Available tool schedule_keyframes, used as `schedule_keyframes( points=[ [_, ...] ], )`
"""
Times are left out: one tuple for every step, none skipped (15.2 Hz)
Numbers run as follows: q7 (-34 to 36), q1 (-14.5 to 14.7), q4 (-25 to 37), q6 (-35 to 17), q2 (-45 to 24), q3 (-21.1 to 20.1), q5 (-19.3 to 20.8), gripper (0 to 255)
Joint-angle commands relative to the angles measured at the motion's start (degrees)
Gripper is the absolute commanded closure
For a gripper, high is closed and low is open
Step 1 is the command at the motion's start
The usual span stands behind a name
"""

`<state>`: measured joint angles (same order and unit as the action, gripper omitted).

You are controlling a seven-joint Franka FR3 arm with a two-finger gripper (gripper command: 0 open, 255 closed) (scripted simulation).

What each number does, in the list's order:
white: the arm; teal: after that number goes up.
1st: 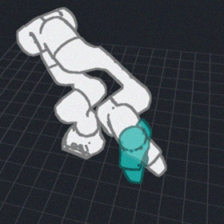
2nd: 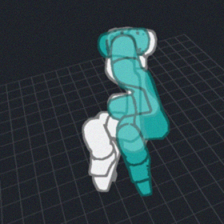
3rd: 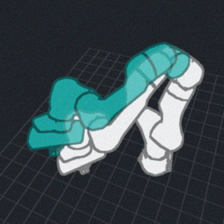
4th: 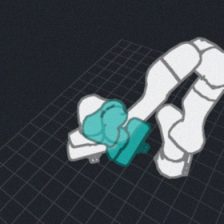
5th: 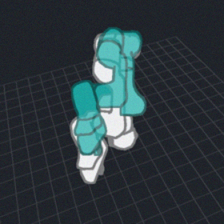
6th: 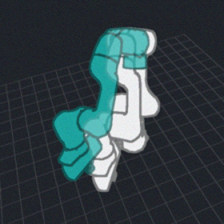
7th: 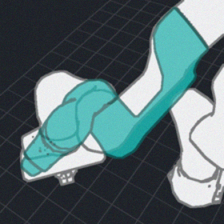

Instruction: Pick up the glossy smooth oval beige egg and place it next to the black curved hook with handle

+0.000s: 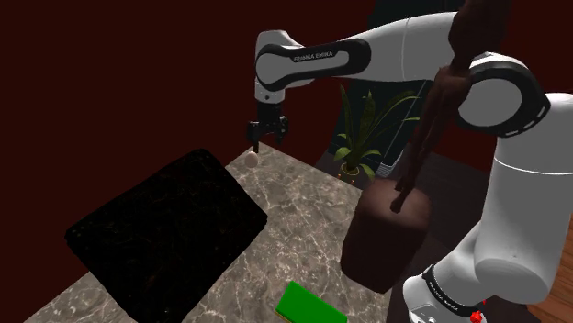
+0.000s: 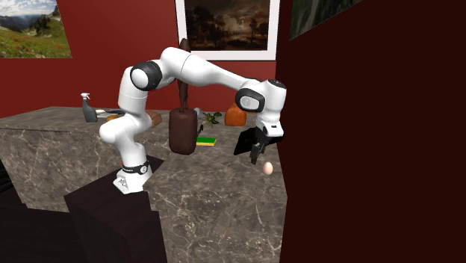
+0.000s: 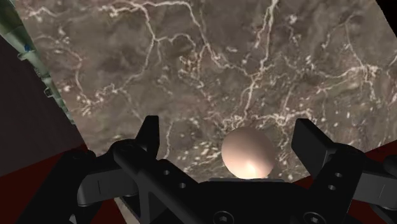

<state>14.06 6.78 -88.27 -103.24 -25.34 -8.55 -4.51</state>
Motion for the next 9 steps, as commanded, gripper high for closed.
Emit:
schedule_keyframes(
  points=[
    [0.7,0.8,6.3,1.3,-5.1,-0.1,0.6,0],
    [1.0,1.3,9.9,2.2,-7.8,-0.1,0.8,0],
    [1.3,1.8,13.8,3.3,-10.8,-0.1,1.1,0],
    [1.6,2.3,18.1,4.5,-13.8,-0.1,1.4,0],
    [1.7,2.5,20.1,5.1,-15.3,0.0,1.5,0],
    [1.7,2.6,19.2,4.3,-15.2,0.0,1.5,0],
    [1.7,2.6,18.3,3.5,-15.1,0.0,1.4,0],
    [1.6,2.6,17.5,2.7,-15.0,0.0,1.4,0],
    [1.6,2.7,16.7,1.9,-15.0,0.1,1.4,0]
  ],
)
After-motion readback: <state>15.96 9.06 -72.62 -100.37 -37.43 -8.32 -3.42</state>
